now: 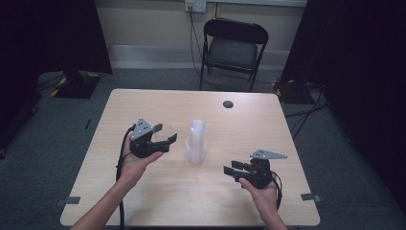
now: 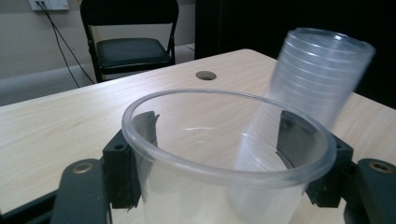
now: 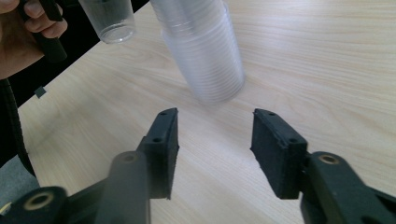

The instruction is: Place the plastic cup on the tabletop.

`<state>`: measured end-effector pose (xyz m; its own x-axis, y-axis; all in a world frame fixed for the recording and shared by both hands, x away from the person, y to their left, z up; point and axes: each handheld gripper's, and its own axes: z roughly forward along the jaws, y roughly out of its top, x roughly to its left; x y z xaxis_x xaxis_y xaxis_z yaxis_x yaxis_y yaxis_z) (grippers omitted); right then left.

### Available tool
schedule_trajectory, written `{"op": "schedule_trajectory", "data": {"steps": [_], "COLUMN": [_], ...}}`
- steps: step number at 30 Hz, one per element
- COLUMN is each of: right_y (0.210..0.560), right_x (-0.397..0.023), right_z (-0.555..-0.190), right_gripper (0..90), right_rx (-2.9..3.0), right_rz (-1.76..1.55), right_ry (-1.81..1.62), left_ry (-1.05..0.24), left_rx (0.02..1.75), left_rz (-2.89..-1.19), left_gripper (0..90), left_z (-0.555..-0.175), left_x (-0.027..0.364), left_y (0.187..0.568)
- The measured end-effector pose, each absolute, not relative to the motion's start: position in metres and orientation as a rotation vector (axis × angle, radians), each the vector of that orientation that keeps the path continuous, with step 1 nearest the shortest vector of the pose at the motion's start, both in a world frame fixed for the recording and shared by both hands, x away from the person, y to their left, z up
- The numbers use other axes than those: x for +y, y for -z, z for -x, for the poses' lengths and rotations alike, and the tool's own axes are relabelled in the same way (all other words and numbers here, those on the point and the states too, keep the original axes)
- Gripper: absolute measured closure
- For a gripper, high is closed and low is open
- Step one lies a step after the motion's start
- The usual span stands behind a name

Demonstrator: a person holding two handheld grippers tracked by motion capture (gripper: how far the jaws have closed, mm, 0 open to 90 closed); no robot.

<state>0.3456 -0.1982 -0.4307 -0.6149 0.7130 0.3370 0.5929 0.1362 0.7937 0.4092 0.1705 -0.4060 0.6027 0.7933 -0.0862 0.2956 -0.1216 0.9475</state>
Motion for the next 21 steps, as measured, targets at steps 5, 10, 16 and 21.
{"op": "schedule_trajectory", "data": {"steps": [5, 10, 16, 21], "right_y": [0.430, 0.431, 0.434, 0.435], "right_x": [-0.201, -0.203, -0.201, -0.201], "right_z": [-0.346, -0.347, -0.348, -0.348], "right_gripper": [45.0, 44.2, 43.9, 43.9], "right_rx": [2.256, 2.246, 2.255, 2.262], "right_rz": [-1.338, -1.351, -1.356, -1.349], "right_ry": [-1.477, -1.459, -1.440, -1.431], "left_ry": [-0.562, -0.568, -0.577, -0.545], "left_rx": [0.955, 0.962, 0.972, 1.002], "left_rz": [-1.695, -1.698, -1.692, -1.660], "left_gripper": [28.5, 28.3, 28.2, 28.1], "left_z": [-0.426, -0.439, -0.453, -0.464], "left_x": [0.175, 0.174, 0.171, 0.171], "left_y": [0.410, 0.415, 0.430, 0.438]}}
